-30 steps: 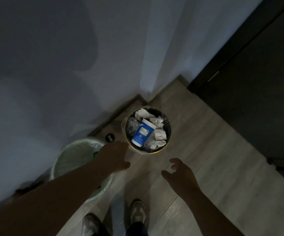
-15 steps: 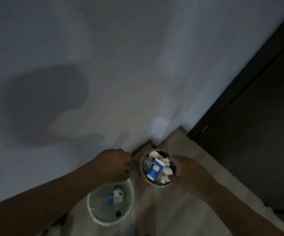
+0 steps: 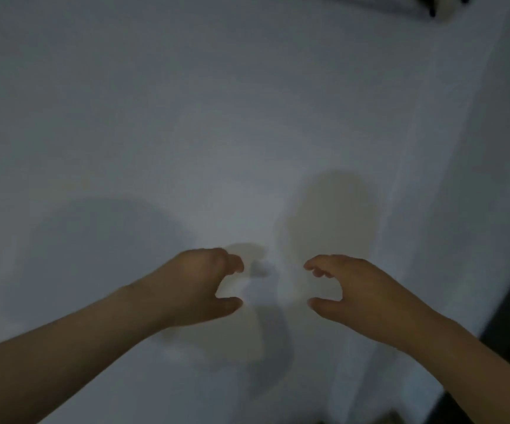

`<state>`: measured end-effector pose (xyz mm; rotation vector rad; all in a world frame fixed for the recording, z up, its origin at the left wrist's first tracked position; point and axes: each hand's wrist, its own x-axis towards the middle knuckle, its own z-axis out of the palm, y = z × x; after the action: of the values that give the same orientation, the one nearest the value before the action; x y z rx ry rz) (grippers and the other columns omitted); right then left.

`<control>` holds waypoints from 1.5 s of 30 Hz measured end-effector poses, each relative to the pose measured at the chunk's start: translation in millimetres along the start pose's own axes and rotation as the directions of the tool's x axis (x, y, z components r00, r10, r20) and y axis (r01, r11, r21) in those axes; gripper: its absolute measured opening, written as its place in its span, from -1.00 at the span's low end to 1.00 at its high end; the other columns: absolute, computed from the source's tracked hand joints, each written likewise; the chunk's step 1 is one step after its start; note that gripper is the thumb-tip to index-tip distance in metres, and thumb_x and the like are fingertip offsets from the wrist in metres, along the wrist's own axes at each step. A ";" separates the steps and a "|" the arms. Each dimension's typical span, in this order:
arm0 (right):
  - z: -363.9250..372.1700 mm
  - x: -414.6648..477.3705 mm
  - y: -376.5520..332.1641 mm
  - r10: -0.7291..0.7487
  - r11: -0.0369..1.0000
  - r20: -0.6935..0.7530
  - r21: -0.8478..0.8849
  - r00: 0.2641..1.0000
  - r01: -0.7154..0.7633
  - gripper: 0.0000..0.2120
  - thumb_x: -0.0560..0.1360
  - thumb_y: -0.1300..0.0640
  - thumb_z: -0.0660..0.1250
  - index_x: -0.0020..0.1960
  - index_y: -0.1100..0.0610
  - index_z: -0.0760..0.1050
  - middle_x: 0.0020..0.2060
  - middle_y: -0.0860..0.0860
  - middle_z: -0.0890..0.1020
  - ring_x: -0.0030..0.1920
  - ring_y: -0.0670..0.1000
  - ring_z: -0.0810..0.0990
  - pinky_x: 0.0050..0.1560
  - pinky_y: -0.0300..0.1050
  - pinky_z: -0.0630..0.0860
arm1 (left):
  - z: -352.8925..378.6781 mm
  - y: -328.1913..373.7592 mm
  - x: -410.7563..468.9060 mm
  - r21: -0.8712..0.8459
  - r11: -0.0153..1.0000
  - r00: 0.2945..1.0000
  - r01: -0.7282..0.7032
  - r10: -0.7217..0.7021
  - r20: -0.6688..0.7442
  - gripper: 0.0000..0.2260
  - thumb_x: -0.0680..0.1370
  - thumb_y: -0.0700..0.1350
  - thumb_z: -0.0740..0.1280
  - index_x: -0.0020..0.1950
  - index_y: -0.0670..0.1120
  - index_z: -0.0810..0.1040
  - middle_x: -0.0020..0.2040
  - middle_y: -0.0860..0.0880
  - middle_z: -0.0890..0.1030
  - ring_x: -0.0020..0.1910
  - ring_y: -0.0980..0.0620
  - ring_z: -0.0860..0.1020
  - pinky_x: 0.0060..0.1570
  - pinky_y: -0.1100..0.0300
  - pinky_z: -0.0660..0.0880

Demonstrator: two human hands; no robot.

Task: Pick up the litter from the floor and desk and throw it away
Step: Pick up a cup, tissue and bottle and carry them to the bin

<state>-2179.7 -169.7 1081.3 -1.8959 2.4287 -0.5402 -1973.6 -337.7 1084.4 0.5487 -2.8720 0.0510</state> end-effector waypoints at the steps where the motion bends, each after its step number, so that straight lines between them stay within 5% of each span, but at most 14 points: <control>1: -15.6 0.5 -4.4 -0.046 0.999 -0.030 0.006 0.999 0.046 -0.52 0.46 -0.17 0.35 0.35 -0.20 0.33 0.17 -0.25 0.48 0.19 -0.21 0.45 0.20 -0.26 0.40 | -18.5 4.1 -6.2 0.009 0.999 0.998 0.038 -0.038 -0.046 -0.51 0.49 0.23 0.28 0.39 0.14 0.35 0.27 0.17 0.46 0.23 0.17 0.46 0.19 0.38 0.33; 8: -75.3 3.8 -33.5 -0.340 0.939 -0.129 0.007 0.931 0.344 -0.53 0.45 -0.17 0.35 0.33 -0.26 0.33 0.14 -0.35 0.45 0.19 -0.27 0.43 0.21 -0.28 0.38 | -82.4 43.5 -66.0 0.031 0.954 0.930 0.297 -0.282 -0.236 -0.53 0.44 0.30 0.29 0.32 0.21 0.38 0.13 0.28 0.45 0.08 0.31 0.46 -0.10 0.61 0.22; 21: -59.7 -29.6 -217.6 -0.785 0.607 -0.086 0.086 0.613 0.790 -0.54 0.46 -0.20 0.30 0.33 -0.22 0.35 0.19 -0.30 0.44 0.18 -0.28 0.40 0.10 -0.38 0.30 | -147.9 92.9 -276.7 0.152 0.668 0.673 0.729 -0.658 -0.337 -0.51 0.45 0.30 0.27 0.35 0.20 0.36 0.22 0.26 0.46 0.14 0.27 0.47 0.07 0.44 0.34; 30: -21.4 -153.5 -425.4 -0.959 0.243 -0.087 0.231 0.269 0.942 -0.51 0.47 -0.20 0.30 0.37 -0.21 0.33 0.25 -0.32 0.41 0.25 -0.29 0.37 0.13 -0.41 0.28 | -198.7 172.2 -511.6 0.171 0.367 0.405 0.914 -0.829 -0.386 -0.54 0.45 0.24 0.32 0.32 0.16 0.42 0.18 0.19 0.51 0.13 0.21 0.50 0.10 0.36 0.40; 35: 8.1 -245.2 -535.5 -0.995 0.055 -0.064 0.291 0.077 0.955 -0.52 0.46 -0.18 0.34 0.35 -0.15 0.36 0.22 -0.23 0.46 0.22 -0.22 0.42 0.17 -0.34 0.35 | -210.9 229.5 -644.3 0.158 0.133 0.185 0.979 -0.905 -0.384 -0.55 0.46 0.26 0.30 0.32 0.21 0.38 0.20 0.26 0.47 0.12 0.27 0.48 0.08 0.37 0.43; 40: 32.0 -317.1 -617.8 -0.997 -0.056 -0.077 0.335 -0.031 0.940 -0.53 0.43 -0.16 0.37 0.31 -0.12 0.42 0.19 -0.20 0.50 0.20 -0.21 0.45 0.16 -0.33 0.36 | -216.5 276.4 -740.1 0.151 -0.064 -0.004 0.986 -0.930 -0.366 -0.55 0.46 0.26 0.29 0.33 0.22 0.35 0.22 0.24 0.46 0.15 0.24 0.48 0.12 0.34 0.44; 45: 54.0 -356.7 -678.3 -0.989 -0.147 -0.072 0.355 -0.130 0.923 -0.51 0.40 -0.16 0.35 0.31 -0.13 0.42 0.18 -0.21 0.52 0.20 -0.22 0.45 0.21 -0.25 0.40 | -217.5 290.9 -796.1 0.113 -0.151 -0.098 0.982 -0.919 -0.381 -0.57 0.48 0.25 0.27 0.31 0.17 0.38 0.18 0.21 0.47 0.13 0.22 0.47 0.12 0.29 0.42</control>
<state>-1436.4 13.2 1147.0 -2.9974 0.0702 -0.4903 -1314.0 235.9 1124.9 2.4893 -1.3961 0.3692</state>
